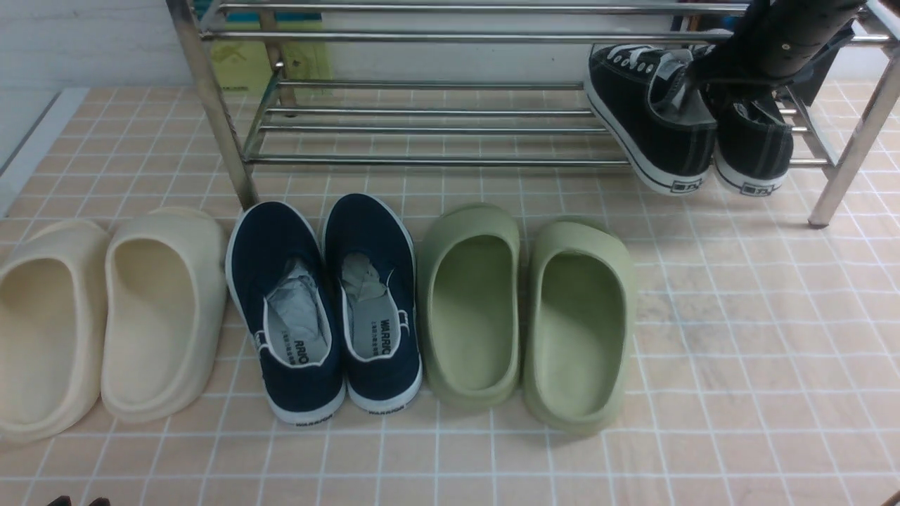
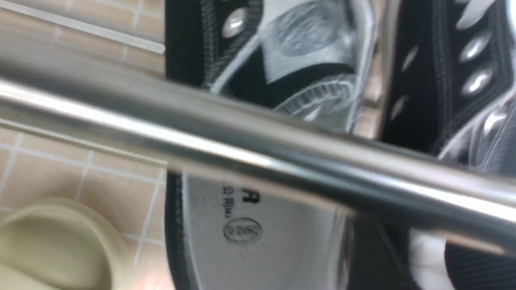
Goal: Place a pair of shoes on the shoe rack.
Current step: Use the right arm to put a shoe into the shoe rack
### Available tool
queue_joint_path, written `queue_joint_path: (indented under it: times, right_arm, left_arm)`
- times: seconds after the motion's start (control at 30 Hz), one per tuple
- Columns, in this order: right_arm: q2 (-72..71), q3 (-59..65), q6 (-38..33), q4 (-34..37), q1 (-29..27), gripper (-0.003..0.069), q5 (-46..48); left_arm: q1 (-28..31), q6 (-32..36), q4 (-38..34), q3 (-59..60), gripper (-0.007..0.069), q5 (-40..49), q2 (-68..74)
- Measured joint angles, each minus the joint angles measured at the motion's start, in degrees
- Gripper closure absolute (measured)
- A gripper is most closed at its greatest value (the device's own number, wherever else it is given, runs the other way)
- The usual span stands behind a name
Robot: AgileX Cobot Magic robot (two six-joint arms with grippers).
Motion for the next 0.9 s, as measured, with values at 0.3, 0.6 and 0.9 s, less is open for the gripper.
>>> queue_joint_path:
  times: [0.3, 0.6, 0.9]
  right_arm:
    - [0.8, 0.0, 0.6, 0.2, 0.2, 0.0256, -0.6]
    - [-2.2, 0.0, 2.8, 0.5, 0.3, 0.0235, 1.2]
    - [-8.5, 8.8, 2.5, 4.9, 0.6, 0.0309, 0.9]
  left_arm:
    - [0.0, 0.0, 0.1, 0.0, 0.0385, 0.0, 0.0]
    - [0.0, 0.0, 0.1, 0.0, 0.0385, 0.0, 0.0]
    - [0.0, 0.0, 0.1, 0.0, 0.0385, 0.0, 0.0]
